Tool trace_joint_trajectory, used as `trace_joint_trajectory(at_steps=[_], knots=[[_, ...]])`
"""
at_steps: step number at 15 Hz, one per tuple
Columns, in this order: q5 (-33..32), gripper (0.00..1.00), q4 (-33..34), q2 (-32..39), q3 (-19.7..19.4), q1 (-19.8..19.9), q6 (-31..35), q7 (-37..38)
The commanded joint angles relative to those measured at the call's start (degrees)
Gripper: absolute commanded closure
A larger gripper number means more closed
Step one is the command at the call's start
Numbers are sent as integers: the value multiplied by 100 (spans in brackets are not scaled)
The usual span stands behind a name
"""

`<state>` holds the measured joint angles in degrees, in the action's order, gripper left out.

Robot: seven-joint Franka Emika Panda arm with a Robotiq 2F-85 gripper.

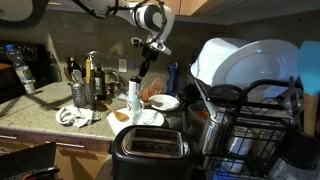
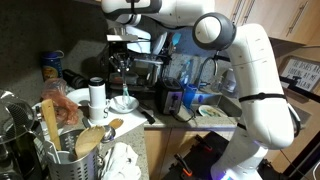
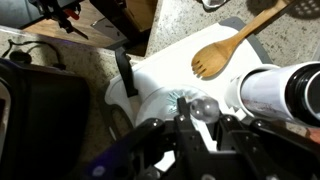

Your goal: Pick up the light blue whisk, stir in the white bowl and put the whisk back in the utensil rack.

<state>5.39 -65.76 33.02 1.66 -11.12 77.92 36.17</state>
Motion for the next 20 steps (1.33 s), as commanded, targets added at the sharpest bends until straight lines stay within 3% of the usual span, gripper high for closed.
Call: trace_joint_trajectory(at_steps=[1, 12, 20], knots=[[-122, 89, 152, 98, -136, -46, -138, 316], [-345, 89, -491, -73, -407, -2, 341, 1009], [-110, 89, -695, -79, -284, 23, 1018, 1338]])
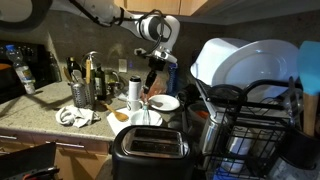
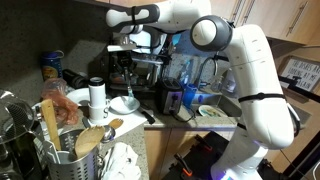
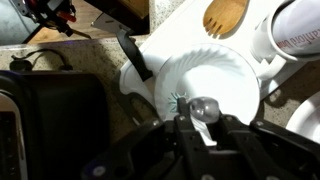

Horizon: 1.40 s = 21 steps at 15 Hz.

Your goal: Pick up the light blue whisk, stir in the white bowl and put the whisk back in the utensil rack.

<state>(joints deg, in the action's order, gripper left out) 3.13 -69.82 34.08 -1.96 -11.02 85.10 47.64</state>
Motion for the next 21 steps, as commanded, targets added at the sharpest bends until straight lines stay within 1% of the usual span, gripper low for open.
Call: trace_joint_trajectory(at_steps=[1, 5, 8, 10, 17, 18, 21], knots=[[131, 89, -314, -188, 89, 2, 376, 192], [288, 89, -346, -192, 196, 31, 573, 104], [588, 90, -293, -174, 309, 134, 424, -151], [681, 90, -269, -165, 315, 152, 349, -224], [295, 90, -93, -59, 184, 70, -557, -160], [185, 90, -97, -64, 154, 33, -594, -103], [-215, 90, -190, -99, 80, -101, -302, 142]])
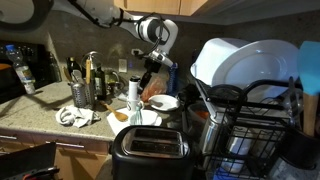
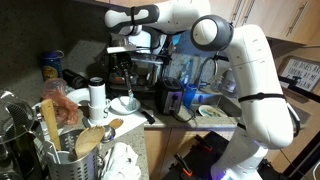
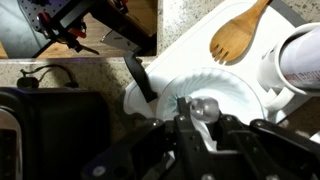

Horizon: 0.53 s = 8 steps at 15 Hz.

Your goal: Pick up the light blue whisk, stir in the white bowl and put the whisk back in the utensil rack.

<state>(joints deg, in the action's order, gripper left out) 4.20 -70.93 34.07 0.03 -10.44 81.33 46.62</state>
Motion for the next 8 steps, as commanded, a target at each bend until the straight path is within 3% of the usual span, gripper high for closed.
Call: trace_joint_trajectory(at_steps=[1, 8], knots=[[-420, 90, -94, -102, -120, -181, 141, 294], [-396, 89, -263, -205, -41, -200, 911, 630]])
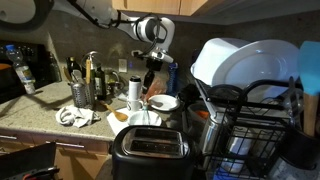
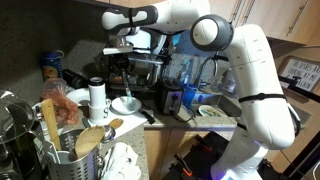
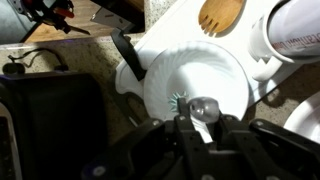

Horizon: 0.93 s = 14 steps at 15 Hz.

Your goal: Pick up the light blue whisk, stir in the white bowl and put the whisk back in the utensil rack.

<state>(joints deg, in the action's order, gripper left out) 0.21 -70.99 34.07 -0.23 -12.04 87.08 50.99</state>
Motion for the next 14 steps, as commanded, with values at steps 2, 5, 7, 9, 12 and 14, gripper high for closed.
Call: trace_joint_trajectory(at_steps=[2, 5, 7, 9, 12, 14], knots=[[86, 89, -225, -186, 29, 0, 361, 87], [333, 89, -193, -185, 118, 87, 274, -114], [487, 89, -167, -178, 170, 136, 197, -240], [576, 89, -131, -173, 178, 152, 65, -392], [592, 90, -52, -156, 148, 158, -245, -574], [559, 90, -4, -143, 125, 169, -518, -652]])
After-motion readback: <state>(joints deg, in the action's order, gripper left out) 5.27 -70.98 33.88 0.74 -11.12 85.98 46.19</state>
